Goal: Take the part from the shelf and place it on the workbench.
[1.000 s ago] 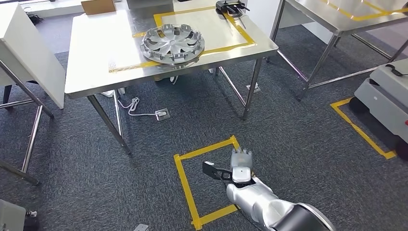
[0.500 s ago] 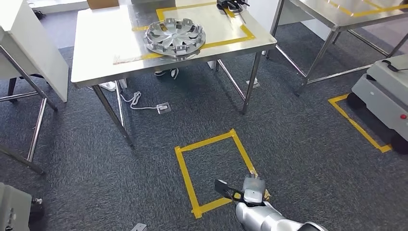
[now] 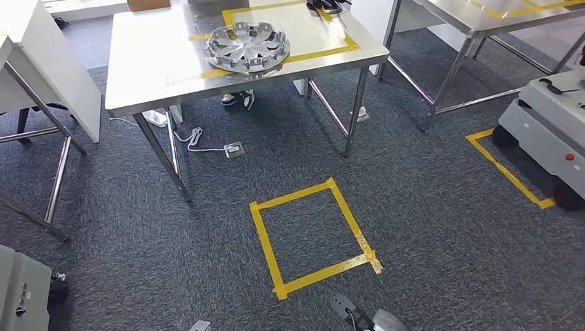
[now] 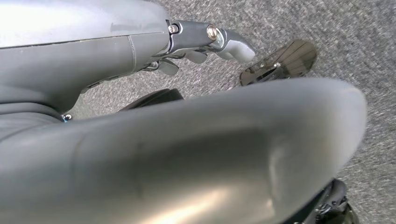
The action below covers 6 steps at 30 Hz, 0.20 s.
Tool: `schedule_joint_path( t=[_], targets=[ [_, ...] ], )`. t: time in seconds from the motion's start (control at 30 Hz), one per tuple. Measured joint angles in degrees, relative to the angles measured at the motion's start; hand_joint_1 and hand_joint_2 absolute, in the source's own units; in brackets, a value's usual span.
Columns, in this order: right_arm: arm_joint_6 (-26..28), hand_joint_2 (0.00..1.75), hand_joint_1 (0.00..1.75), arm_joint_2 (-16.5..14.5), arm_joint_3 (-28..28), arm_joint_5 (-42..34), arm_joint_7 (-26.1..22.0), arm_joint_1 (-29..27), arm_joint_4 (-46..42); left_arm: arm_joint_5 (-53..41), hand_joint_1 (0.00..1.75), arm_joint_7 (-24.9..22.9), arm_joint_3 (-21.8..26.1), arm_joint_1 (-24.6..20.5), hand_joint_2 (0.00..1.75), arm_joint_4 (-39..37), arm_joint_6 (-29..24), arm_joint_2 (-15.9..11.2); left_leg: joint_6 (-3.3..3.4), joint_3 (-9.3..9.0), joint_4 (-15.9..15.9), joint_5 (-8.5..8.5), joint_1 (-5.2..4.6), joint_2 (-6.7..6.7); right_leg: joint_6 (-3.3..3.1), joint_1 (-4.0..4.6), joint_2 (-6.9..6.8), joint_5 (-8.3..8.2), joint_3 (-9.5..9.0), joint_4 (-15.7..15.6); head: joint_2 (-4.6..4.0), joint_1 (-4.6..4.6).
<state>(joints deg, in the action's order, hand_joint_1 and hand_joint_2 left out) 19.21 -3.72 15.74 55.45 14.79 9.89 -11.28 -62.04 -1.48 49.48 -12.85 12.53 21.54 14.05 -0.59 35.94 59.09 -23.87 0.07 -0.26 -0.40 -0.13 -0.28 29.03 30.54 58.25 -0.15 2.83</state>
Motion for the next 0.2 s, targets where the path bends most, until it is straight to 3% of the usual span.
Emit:
schedule_joint_path(
  t=[0.07,0.17,0.2],
  targets=[
    [-0.04,1.75,0.0,-0.03,-1.56,-0.43,0.12,-0.63,0.0,0.0,0.0,-0.11,0.0,0.06,0.0,-0.02,0.0,-0.04,-0.66,1.09,2.22,-2.48,0.06,-0.01,-0.9,-0.27,-0.18,-1.1,0.69,-0.37,0.0,-0.18],
    [-0.05,1.75,0.0,-0.08,-2.99,-0.67,0.27,-1.56,0.0,0.0,0.0,-0.12,0.0,0.07,0.0,-0.03,0.0,-0.09,-1.33,3.97,12.04,-9.7,0.22,0.02,-1.46,-0.2,-0.35,-2.48,2.38,-0.39,0.0,-0.42],
    [-0.04,1.75,0.0,-0.09,-3.2,-0.7,0.3,-1.73,0.0,0.0,0.0,-0.12,0.0,0.08,0.0,-0.03,0.0,-0.09,-1.43,4.47,13.98,-10.76,0.22,0.02,-1.48,-0.17,-0.38,-2.69,2.69,-0.37,0.0,-0.41]
  ],
)
